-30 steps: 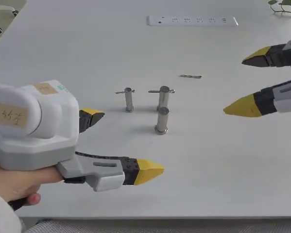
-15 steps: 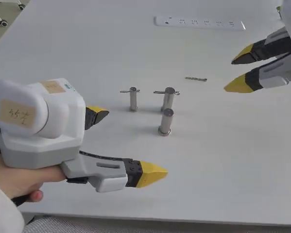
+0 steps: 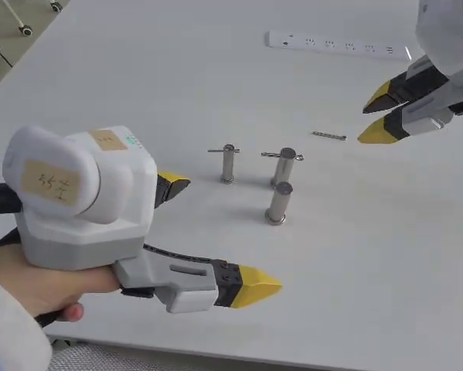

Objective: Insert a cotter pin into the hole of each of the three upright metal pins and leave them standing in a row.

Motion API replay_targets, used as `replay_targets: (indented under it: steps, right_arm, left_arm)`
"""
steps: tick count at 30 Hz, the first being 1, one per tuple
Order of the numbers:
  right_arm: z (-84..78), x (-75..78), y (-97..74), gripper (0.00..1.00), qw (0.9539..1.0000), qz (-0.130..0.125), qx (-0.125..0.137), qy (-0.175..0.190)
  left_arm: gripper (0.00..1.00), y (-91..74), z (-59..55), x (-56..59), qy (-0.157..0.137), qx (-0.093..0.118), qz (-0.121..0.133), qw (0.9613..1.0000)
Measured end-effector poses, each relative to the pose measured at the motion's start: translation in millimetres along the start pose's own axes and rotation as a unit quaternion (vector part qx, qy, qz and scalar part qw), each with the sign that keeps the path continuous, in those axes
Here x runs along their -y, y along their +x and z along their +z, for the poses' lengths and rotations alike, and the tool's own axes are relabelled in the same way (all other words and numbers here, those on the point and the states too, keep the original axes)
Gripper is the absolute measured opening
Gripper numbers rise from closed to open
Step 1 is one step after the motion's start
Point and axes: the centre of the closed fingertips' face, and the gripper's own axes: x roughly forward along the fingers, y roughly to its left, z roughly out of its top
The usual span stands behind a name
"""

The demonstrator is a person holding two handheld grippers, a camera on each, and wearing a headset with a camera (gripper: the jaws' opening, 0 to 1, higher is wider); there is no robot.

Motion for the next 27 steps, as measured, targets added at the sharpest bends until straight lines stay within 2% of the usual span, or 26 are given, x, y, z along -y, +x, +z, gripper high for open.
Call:
replay_targets:
  steps: [6, 7, 10, 18, 22, 23, 27]
  right_arm:
    - [-9.0, 12.0, 16.4, 0.16, 0.9993, 0.013, -0.032, -0.013]
    - [-11.9, 23.2, 22.9, 0.15, 0.9991, 0.016, -0.035, -0.016]
    - [-14.6, 31.7, 29.6, 0.11, 0.9989, 0.013, -0.041, -0.018]
    - [-20.5, 41.5, 47.5, 0.08, 0.9981, 0.025, -0.052, -0.022]
    - [-24.4, 41.5, 55.0, 0.07, 0.9968, 0.031, -0.068, -0.030]
    - [-23.2, 38.2, 56.7, 0.07, 0.9966, 0.031, -0.070, -0.030]
    - [-26.3, 41.9, 65.3, 0.08, 0.9963, 0.035, -0.075, -0.022]
  left_arm:
    - [0.97, -0.9, 0.4, 0.8, -0.001, 0.002, -0.001, 1.0000]
    - [0.97, -0.8, -0.2, 1.1, 0.000, 0.001, -0.002, 1.0000]
    - [0.97, -0.2, -1.5, 2.1, 0.000, -0.002, -0.004, 1.0000]
    - [0.97, 2.0, -6.7, 1.7, -0.006, -0.010, -0.006, 0.9999]
    - [0.97, 2.2, -7.3, 2.1, -0.010, -0.011, -0.009, 0.9999]
    - [0.97, 2.1, -7.2, 1.2, -0.012, -0.010, -0.008, 0.9998]
    - [0.97, 1.5, -7.2, -2.8, -0.017, -0.008, -0.003, 0.9998]
